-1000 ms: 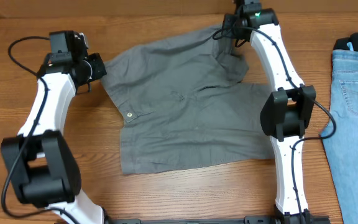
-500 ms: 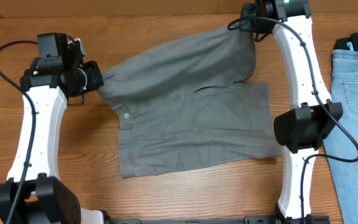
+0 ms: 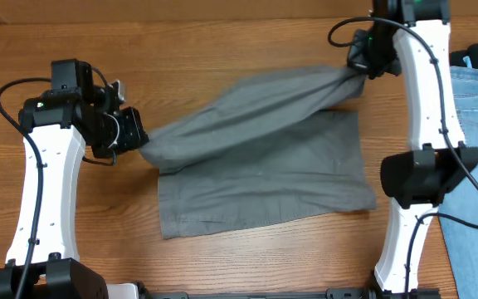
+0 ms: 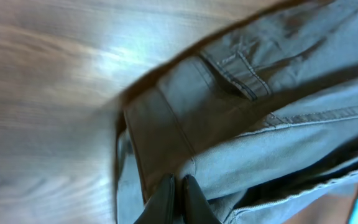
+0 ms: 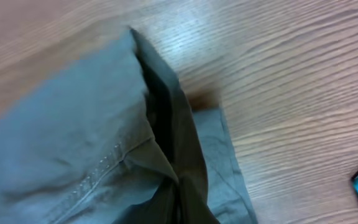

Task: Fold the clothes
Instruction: 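Lift the shorts with both grippers and stretch them left-right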

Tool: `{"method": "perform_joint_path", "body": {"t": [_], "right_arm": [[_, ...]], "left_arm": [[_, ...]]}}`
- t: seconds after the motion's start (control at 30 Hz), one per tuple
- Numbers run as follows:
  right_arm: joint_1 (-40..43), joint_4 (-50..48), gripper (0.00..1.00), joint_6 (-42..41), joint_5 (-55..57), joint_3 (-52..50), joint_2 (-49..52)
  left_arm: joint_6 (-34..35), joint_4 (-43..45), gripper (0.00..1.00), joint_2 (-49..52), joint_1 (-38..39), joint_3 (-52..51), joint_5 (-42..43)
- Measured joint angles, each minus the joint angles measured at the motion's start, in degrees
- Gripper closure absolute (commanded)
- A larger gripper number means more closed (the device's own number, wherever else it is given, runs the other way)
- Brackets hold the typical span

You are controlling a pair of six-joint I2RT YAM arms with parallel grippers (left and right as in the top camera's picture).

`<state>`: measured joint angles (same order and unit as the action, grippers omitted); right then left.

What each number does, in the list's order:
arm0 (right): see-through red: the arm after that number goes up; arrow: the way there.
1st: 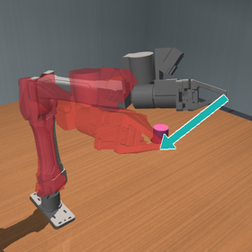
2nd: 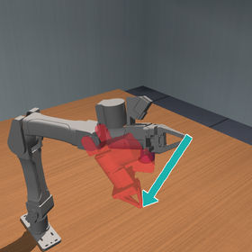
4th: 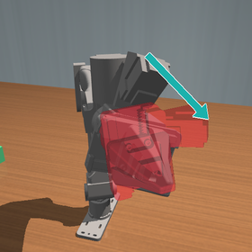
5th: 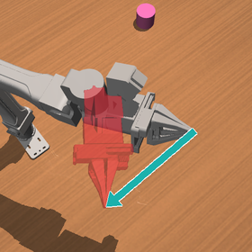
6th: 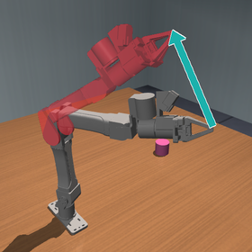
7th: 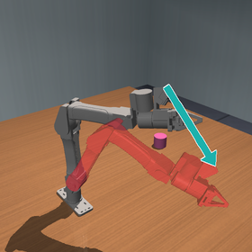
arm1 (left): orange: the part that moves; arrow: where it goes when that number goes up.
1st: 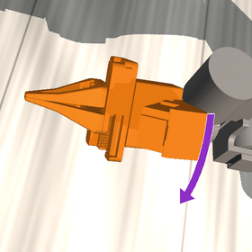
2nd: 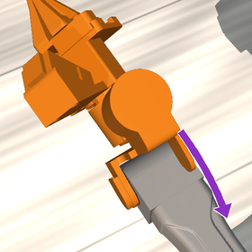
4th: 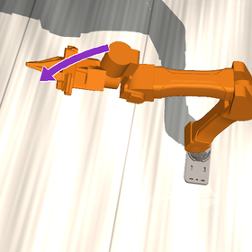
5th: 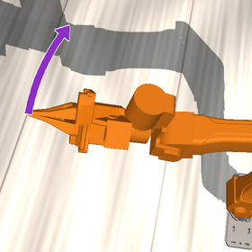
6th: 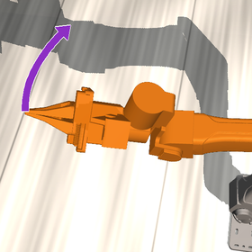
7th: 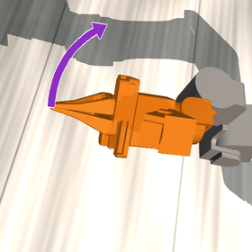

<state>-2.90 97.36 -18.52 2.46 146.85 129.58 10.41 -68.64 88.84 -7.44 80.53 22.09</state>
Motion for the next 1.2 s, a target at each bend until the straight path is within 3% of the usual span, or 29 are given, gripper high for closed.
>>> {"method": "perform_joint_path", "body": {"t": [0.37, 0.67, 0.97, 1.2], "right_arm": [[0.2, -0.2, 0.96, -0.9, -1.6, -2.3, -11.8], [0.4, -0.1, 0.96, -1.3, -1.2, -21.7, -23.6], [0.7, -0.2, 0.96, -4.5, 2.0, -39.0, -23.9], [0.7, -0.3, 0.96, -5.1, 3.9, -46.8, -23.9]], "left_arm": [[-1.6, -4.7, 0.96, 0.0, 3.0, -2.6, -0.2], [-1.6, -4.7, 0.96, 0.0, 3.2, -7.1, -0.7], [-1.6, -3.3, 0.96, 0.0, 3.2, -14.7, -0.9], [-1.6, -4.3, 0.96, 0.0, 3.2, -17.3, -0.9]]}}
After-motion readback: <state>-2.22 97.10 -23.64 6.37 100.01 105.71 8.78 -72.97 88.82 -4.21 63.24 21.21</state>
